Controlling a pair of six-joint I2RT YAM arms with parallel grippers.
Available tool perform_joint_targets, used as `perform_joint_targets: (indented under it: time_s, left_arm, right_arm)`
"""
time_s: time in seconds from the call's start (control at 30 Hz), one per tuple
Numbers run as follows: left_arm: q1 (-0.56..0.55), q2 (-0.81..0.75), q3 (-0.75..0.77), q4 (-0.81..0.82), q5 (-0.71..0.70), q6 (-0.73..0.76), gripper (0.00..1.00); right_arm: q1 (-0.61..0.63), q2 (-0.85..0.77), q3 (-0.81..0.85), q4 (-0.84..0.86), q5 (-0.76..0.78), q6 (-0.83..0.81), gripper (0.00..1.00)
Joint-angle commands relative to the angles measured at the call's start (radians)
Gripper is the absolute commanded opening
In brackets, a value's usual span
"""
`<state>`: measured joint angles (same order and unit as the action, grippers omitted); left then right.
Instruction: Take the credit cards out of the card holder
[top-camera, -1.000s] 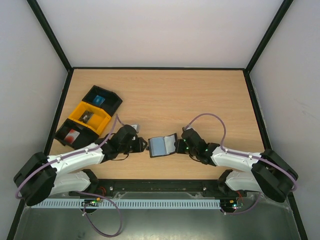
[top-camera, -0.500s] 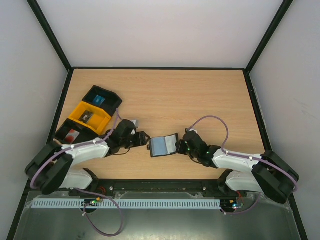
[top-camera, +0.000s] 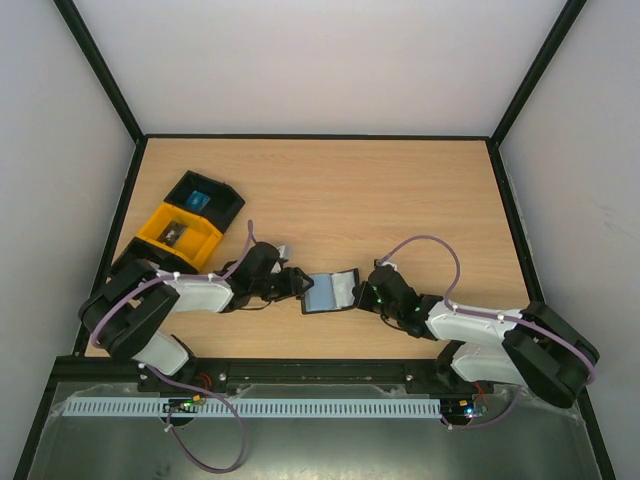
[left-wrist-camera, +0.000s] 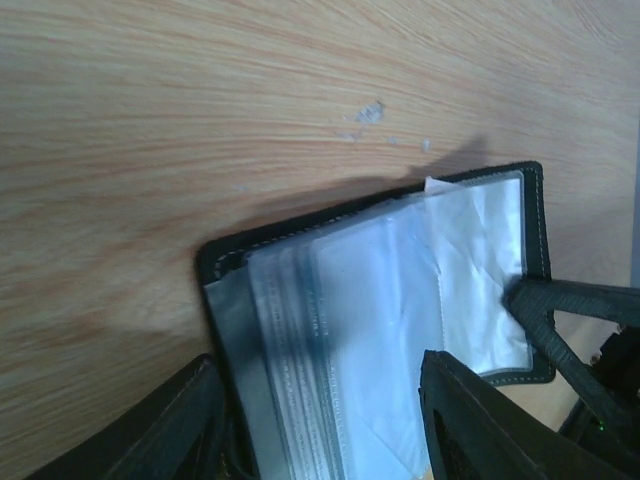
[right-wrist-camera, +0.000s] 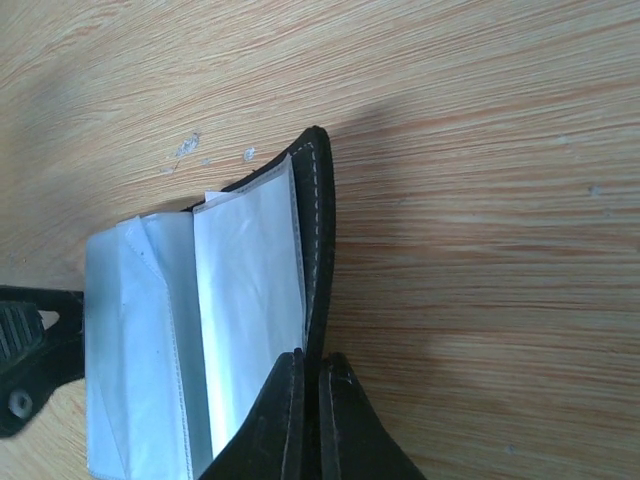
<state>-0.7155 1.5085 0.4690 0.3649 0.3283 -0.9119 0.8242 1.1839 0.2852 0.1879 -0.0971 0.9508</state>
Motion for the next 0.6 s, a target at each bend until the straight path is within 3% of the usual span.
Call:
perform_joint_targets:
  time_s: [0.0, 0.13, 0.3, 0.4, 0.57]
  left_arm:
    - [-0.026, 0.014, 0.024, 0.026, 0.048, -0.038, 0.53]
    - [-0.037, -0.029, 0.036, -0.003, 0.053, -0.027, 0.41]
    - [-0.056, -0.069, 0.064, -0.147, -0.049, 0.042, 0.30]
    - [-0.060, -0.073, 0.065, -0.202, -0.076, 0.066, 0.31]
    - [-0.089, -0.079, 0.077, -0.259, -0.114, 0.088, 0.46]
  right_arm:
    - [0.000, -0.009, -0.021, 0.042, 0.019, 0.028, 0.02]
    - [0.000, -0.003, -0.043, 0.072, 0.018, 0.048, 0.02]
    - [0.001, 0.020, -0.049, 0.086, 0.014, 0.058, 0.02]
    - [0.000, 0.018, -0.046, 0.085, 0.013, 0.063, 0.02]
    - [0.000, 0.010, -0.037, 0.077, 0.012, 0.058, 0.02]
